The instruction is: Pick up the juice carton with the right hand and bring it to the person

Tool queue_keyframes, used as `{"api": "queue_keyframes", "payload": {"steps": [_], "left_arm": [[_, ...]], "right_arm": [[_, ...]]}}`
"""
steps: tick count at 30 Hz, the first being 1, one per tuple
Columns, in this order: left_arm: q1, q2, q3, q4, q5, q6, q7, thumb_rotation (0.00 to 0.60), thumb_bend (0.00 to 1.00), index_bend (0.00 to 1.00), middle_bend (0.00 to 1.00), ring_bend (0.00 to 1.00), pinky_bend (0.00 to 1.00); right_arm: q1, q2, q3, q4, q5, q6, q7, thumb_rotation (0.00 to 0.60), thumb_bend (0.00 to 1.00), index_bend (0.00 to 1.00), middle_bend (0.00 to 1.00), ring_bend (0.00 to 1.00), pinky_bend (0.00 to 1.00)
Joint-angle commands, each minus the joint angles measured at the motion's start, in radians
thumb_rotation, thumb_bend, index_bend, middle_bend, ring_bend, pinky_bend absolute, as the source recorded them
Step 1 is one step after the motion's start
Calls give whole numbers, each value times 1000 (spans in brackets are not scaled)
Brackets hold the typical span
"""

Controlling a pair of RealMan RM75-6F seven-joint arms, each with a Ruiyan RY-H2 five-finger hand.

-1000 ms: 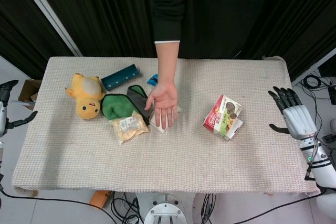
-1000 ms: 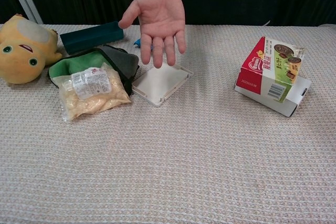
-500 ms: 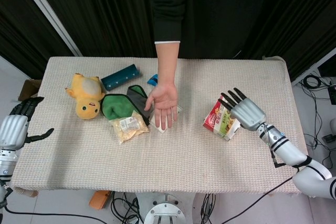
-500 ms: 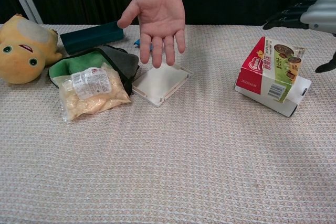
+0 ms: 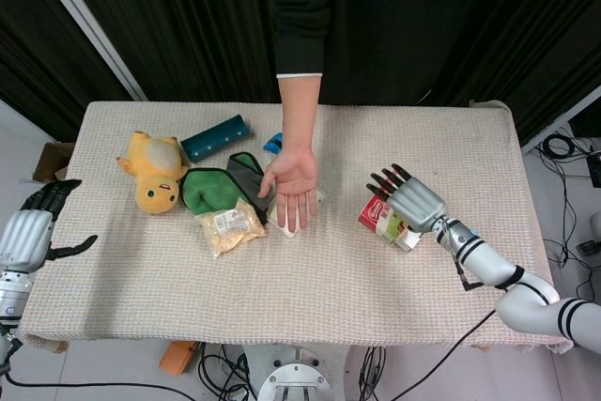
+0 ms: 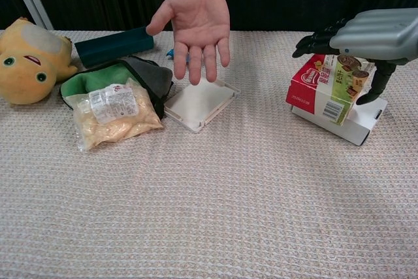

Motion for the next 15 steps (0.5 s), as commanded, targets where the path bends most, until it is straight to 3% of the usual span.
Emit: {"api": "queue_keyframes", "payload": {"steps": [1, 4, 9, 12, 15], "left_arm": [[1, -1, 1, 1, -1, 1, -1, 502, 181, 122, 138, 102, 195], [2, 1, 1, 0, 0, 4, -1, 498, 180, 122, 138, 102, 195], [2, 0, 2, -3, 0, 4, 0, 500, 180, 122, 138, 102, 195], [4, -2, 4, -4, 1, 6, 3, 498, 180, 122, 138, 102, 195], [6, -1, 3, -4, -1, 11, 0, 499, 180, 122, 138, 102, 195]], "right_arm": [[12, -13, -7, 5, 4, 0, -10, 600, 0, 0, 30, 0, 0], [7, -21, -13, 8, -19, 43, 17, 600, 0, 59, 228, 4, 0], [0, -26, -31, 27, -57, 94, 61, 600, 4, 472, 497, 157, 3], [-9, -22, -37, 28, -75, 136, 84, 600, 18, 618, 576, 220, 34], [-24, 5, -34, 10, -99, 205, 116, 600, 26, 664, 613, 263, 71]]}}
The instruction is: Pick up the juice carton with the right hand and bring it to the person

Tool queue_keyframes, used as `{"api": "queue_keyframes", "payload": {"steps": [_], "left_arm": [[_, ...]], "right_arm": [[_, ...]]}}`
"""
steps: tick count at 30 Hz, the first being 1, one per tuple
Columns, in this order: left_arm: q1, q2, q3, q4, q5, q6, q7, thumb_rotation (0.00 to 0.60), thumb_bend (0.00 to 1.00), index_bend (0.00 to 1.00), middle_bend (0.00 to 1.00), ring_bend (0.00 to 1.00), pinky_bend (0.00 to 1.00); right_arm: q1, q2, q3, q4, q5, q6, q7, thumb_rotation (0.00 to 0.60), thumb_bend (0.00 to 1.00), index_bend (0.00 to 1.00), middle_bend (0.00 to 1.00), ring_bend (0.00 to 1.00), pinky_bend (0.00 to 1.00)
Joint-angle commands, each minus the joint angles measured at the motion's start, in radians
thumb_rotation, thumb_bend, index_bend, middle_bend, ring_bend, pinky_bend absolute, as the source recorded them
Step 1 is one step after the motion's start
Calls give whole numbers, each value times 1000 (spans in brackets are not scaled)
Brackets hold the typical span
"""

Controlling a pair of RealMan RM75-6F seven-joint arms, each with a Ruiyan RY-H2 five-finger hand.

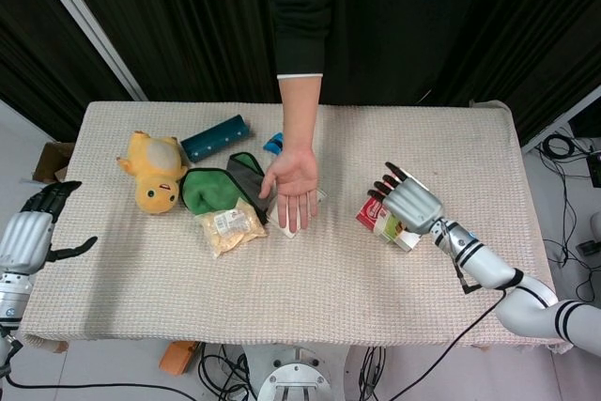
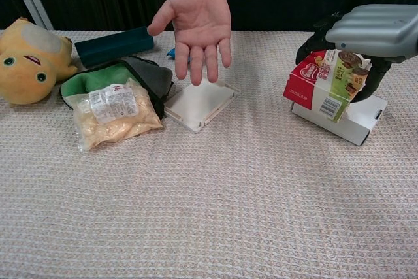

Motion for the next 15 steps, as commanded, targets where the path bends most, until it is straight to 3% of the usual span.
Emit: {"api": "queue_keyframes", "payload": {"steps": [1, 6, 10, 15], "left_arm": [[2, 1, -1, -1, 0, 4, -3, 499, 180, 122, 138, 102, 195], [5, 5, -2, -5, 4, 15, -8, 499, 180, 122, 138, 102, 195], [11, 6, 0, -10, 11, 31, -10, 501, 181, 122, 138, 102, 195], [16, 8, 5, -5, 12, 33, -11, 495, 180, 122, 138, 102, 196]], "right_arm": [[-20, 36, 4, -24, -35, 84, 34, 600, 27, 675, 621, 272, 75], [-35, 113, 39, -134, -79, 206, 46, 600, 39, 724, 648, 321, 77], [-26, 163, 97, -266, -103, 284, 17, 600, 47, 734, 653, 352, 80], [15, 130, 156, -350, -59, 267, -59, 600, 46, 741, 660, 367, 83]]}}
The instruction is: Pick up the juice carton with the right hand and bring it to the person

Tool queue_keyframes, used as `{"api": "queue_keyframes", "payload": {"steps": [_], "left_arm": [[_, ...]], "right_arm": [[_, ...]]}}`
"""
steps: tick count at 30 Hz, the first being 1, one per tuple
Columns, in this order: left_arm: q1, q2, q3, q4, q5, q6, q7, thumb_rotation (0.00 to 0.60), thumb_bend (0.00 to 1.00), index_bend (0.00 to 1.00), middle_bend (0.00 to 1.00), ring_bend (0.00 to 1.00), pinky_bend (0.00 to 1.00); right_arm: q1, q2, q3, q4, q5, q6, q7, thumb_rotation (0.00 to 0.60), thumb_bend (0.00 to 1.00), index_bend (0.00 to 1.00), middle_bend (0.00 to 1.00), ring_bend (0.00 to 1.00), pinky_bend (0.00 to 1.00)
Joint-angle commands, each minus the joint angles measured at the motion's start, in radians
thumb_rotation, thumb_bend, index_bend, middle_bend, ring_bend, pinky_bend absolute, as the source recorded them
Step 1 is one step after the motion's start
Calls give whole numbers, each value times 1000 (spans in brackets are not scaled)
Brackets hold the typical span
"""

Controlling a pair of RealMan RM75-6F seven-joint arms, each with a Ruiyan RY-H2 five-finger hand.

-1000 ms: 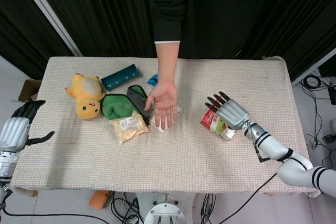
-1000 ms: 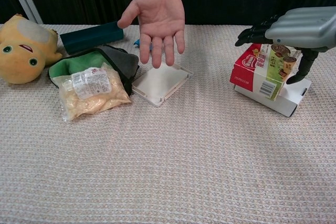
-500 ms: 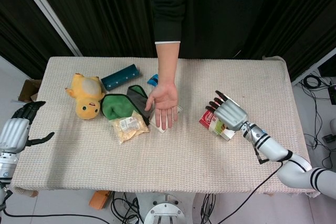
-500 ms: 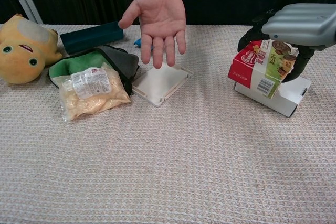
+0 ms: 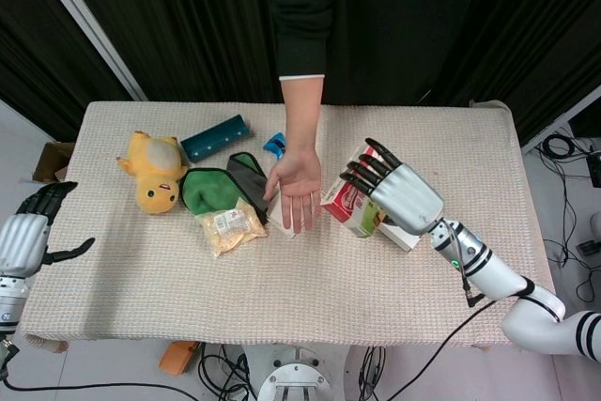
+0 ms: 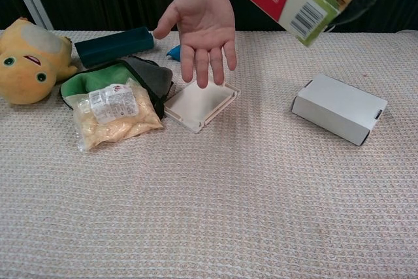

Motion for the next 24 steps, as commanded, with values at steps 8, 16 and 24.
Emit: {"api": "queue_keyframes", "payload": {"steps": [8, 16, 24], "left_arm": [[-3, -5, -1, 14, 1, -4, -15, 497, 180, 122, 138, 102, 195], [-4, -11, -1, 35, -4, -12, -34, 498, 180, 122, 138, 102, 195], [-2, -11, -1, 39, -1, -4, -43, 496, 180, 122, 138, 102, 196]], "right_arm": [[130, -219, 80, -29, 132, -107, -316, 600, 37, 727, 642, 352, 83], [174, -309, 74, -17, 293, -186, -534, 600, 0, 161, 204, 43, 1], [173, -311, 71, -61, 332, -149, -568, 600, 0, 0, 0, 0, 0]]}}
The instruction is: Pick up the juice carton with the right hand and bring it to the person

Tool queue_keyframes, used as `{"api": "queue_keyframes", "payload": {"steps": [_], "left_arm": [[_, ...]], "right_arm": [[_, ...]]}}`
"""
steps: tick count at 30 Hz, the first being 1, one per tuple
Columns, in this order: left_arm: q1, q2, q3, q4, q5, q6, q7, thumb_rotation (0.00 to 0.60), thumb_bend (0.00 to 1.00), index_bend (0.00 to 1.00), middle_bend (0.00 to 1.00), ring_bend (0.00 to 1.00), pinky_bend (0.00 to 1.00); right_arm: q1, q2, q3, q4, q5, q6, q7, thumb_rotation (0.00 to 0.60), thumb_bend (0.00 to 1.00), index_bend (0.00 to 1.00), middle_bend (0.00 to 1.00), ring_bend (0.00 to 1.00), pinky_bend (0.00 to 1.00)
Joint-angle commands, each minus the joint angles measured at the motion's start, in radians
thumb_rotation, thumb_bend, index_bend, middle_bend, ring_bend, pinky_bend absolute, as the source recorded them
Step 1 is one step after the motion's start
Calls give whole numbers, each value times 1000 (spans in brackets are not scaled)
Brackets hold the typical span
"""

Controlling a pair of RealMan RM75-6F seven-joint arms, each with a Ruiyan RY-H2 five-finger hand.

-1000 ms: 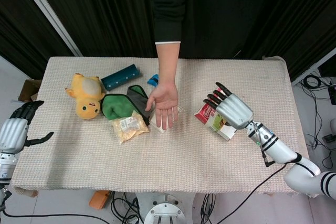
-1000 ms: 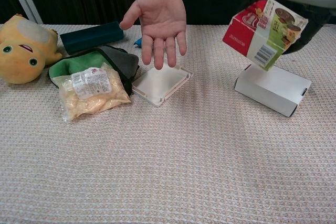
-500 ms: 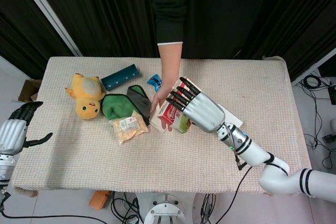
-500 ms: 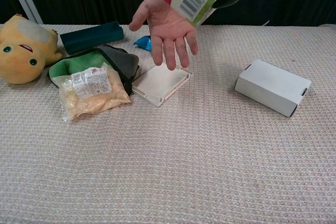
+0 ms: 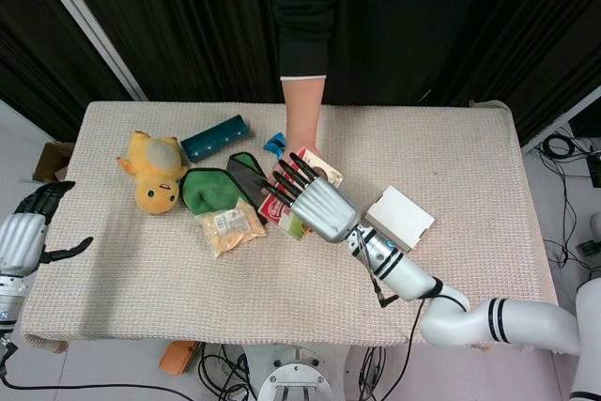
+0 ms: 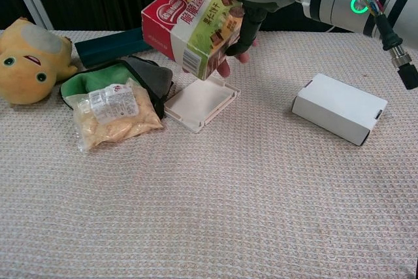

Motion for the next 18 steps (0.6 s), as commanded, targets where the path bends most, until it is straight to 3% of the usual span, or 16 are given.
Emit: {"api": "queue_keyframes", "payload": {"steps": [1, 5, 9, 13, 18], "left_arm": [[0, 1, 0, 1, -1, -1, 0, 498, 181, 122, 138, 102, 196], [4, -1, 1, -1, 1, 7, 0, 499, 180, 122, 138, 102, 195], [12, -3, 4, -6, 5, 22, 23, 501, 181, 122, 138, 102, 196], [24, -3, 4, -19, 6, 43, 51, 500, 181, 122, 138, 102, 196], [48, -11, 9, -20, -1, 71, 87, 501, 182, 122, 138, 102, 196]], "right_arm": [[-15, 19, -2, -35, -34, 49, 43, 600, 0, 0, 0, 0, 0], [-77, 101, -26, -102, -115, 136, 110, 600, 0, 0, 0, 0, 0], [-195, 210, -88, -129, -209, 276, 198, 600, 0, 0, 0, 0, 0], [-366, 298, -179, -73, -245, 444, 347, 600, 0, 0, 0, 0, 0], [-568, 303, -262, 74, -148, 570, 587, 600, 0, 0, 0, 0, 0]]}}
